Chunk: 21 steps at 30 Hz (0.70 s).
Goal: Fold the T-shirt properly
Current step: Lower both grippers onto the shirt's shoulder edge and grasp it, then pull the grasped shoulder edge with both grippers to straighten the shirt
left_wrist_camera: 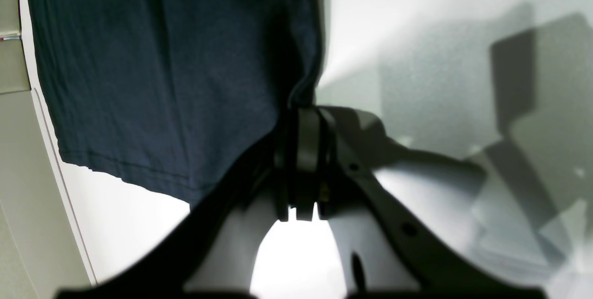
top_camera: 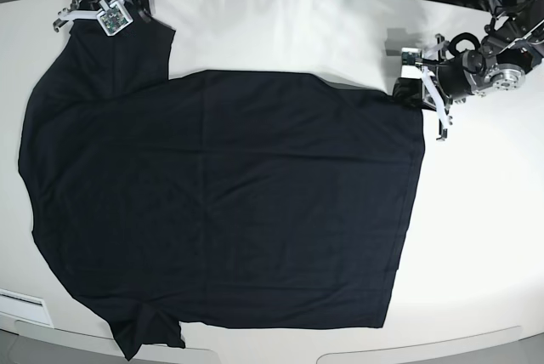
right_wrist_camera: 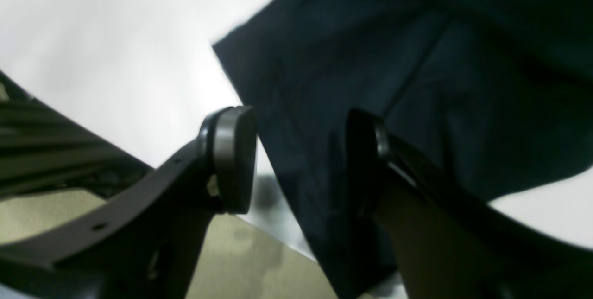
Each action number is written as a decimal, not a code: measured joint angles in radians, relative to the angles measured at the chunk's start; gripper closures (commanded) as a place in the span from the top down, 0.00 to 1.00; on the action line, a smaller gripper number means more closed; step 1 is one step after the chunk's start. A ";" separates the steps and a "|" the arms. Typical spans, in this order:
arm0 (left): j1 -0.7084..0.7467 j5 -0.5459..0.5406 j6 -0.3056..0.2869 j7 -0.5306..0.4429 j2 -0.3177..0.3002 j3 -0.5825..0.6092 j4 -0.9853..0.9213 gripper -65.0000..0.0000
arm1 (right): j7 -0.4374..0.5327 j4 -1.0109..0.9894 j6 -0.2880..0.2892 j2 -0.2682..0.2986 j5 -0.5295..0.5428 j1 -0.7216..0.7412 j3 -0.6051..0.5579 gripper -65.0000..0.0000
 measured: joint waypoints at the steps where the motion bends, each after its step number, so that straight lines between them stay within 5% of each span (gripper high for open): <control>1: 0.000 0.000 0.000 0.000 0.000 0.000 0.000 0.00 | -0.003 -0.042 0.002 -0.001 -0.001 0.018 0.000 0.51; 8: 0.000 0.000 0.006 0.002 0.002 0.000 -0.002 0.00 | 0.087 -0.203 0.003 0.008 0.043 0.104 0.002 0.51; 9: 0.000 0.000 0.007 0.002 0.002 0.000 -0.002 0.00 | 0.105 -0.222 0.006 0.017 0.053 0.113 0.001 0.46; 12: 0.000 0.000 0.007 0.001 0.001 0.000 -0.001 0.00 | 0.105 -0.259 -0.001 0.058 0.050 0.158 0.000 0.00; 17: 0.001 -0.023 0.006 0.062 -0.013 0.002 0.043 0.00 | 0.005 -0.198 -0.040 0.127 0.004 0.133 0.001 0.00; 21: 0.012 -0.030 -0.025 0.112 -0.094 0.013 0.128 0.00 | -0.097 -0.077 -0.050 0.151 -0.002 0.064 0.027 0.00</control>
